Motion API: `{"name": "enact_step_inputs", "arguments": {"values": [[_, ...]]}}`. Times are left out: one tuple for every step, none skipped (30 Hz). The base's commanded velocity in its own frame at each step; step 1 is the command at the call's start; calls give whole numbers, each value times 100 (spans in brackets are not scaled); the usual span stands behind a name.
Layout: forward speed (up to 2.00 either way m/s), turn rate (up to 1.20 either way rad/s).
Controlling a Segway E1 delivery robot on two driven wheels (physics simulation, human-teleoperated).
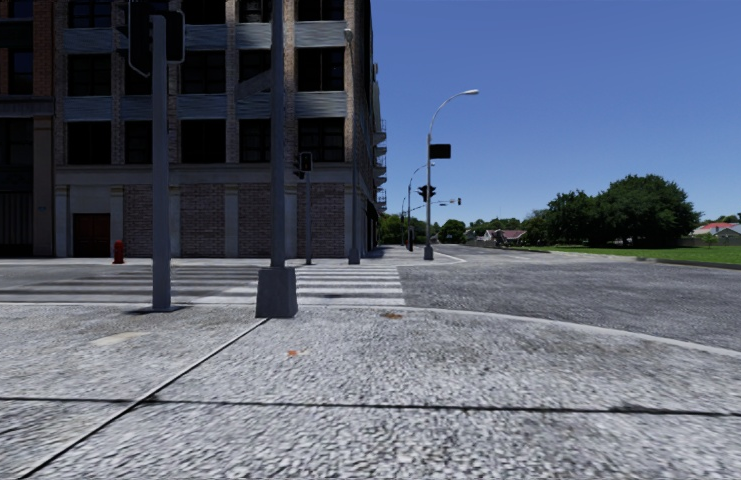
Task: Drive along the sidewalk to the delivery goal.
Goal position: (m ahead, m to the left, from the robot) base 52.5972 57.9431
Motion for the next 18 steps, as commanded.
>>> {"name": "enact_step_inputs", "arguments": {"values": [[200, 0], [200, 0], [200, 0], [200, 0], [200, 0], [200, 0], [200, 0], [200, 0], [200, 0], [200, 0], [200, 0], [200, 0], [200, 0], [200, 0], [200, 0], [200, 0], [200, 0], [200, 0]]}}
